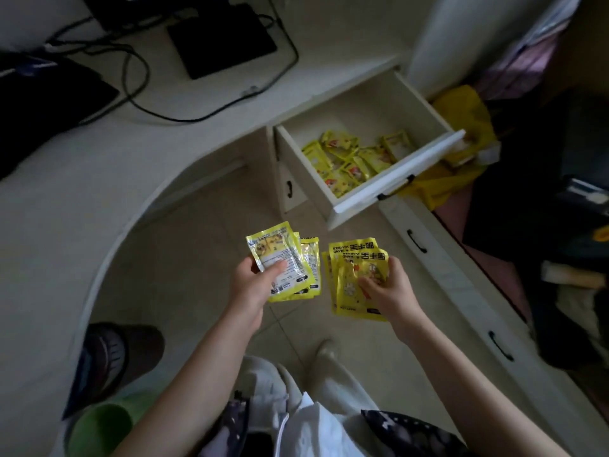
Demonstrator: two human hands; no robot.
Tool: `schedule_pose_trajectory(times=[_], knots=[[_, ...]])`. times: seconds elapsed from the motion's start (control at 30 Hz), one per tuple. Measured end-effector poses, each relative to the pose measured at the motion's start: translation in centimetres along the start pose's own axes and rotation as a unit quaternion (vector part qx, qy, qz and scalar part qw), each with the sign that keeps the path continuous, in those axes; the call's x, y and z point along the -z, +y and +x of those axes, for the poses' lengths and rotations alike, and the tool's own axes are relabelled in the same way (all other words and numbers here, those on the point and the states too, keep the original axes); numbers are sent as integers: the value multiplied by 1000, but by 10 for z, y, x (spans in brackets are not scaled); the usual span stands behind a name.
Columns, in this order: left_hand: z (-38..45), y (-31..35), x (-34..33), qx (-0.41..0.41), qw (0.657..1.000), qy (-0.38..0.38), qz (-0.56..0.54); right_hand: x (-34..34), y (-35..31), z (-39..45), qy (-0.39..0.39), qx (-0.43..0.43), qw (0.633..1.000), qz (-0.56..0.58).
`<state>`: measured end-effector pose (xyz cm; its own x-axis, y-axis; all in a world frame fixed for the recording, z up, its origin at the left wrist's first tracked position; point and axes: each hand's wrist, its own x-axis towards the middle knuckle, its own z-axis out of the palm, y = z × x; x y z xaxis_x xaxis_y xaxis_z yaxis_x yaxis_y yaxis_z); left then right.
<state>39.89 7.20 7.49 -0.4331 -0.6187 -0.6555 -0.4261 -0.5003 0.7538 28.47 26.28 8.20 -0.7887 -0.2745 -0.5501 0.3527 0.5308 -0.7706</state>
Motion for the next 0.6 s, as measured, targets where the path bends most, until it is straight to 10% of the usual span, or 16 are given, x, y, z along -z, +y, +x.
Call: schedule_pose_trajectory(times=[0.6], knots=[[88,77,-162,-5,998,-44,35,108,-57,148,63,-17,998,21]])
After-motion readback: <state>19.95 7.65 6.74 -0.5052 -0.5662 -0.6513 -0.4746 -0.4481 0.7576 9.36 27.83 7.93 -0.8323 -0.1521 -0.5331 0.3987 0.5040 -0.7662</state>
